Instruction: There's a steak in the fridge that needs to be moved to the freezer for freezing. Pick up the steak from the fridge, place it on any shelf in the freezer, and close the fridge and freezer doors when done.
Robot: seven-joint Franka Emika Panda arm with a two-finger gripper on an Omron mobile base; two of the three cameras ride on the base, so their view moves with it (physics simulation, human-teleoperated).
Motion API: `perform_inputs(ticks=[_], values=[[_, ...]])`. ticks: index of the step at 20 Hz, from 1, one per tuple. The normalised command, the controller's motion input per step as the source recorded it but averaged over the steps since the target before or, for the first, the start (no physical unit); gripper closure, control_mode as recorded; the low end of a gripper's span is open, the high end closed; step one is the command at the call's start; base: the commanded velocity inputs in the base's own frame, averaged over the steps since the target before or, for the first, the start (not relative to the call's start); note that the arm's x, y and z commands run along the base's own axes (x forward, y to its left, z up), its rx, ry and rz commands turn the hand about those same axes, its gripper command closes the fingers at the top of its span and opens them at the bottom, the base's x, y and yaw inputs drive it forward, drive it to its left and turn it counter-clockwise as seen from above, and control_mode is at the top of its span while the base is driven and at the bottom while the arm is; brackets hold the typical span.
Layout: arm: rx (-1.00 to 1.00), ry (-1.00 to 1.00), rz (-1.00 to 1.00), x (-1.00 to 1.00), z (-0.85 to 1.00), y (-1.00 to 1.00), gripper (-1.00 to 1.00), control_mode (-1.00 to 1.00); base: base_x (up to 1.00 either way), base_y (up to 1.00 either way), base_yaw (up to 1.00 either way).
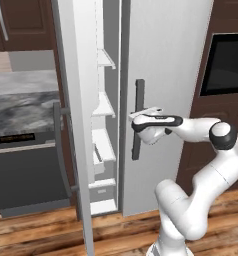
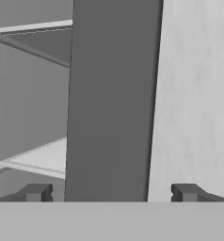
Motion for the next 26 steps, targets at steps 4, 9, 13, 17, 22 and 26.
perform_inputs(ticks=[4, 9, 13, 17, 22, 26], values=[[0.00, 0.00, 0.00, 0.30, 0.00, 0.13, -1.00, -1.00, 0.00, 0.00, 0.00], [0.00, 0.00, 0.00, 0.16, 0.03, 0.03, -1.00, -1.00, 0.00, 0.00, 0.00], [0.00, -0.01, -0.01, -0.20, 0.21, 0.00, -1.00, -1.00, 0.00, 0.00, 0.00], [0.00, -0.04, -0.02, -0.49, 0.28, 0.00, -1.00, -1.00, 0.00, 0.00, 0.00], [0.00, -0.06, -0.03, -0.61, 0.24, -0.04, -1.00, -1.00, 0.00, 0.00, 0.00], [0.00, -0.12, -0.04, -0.64, 0.52, -0.11, -1.00, -1.00, 0.00, 0.00, 0.00]])
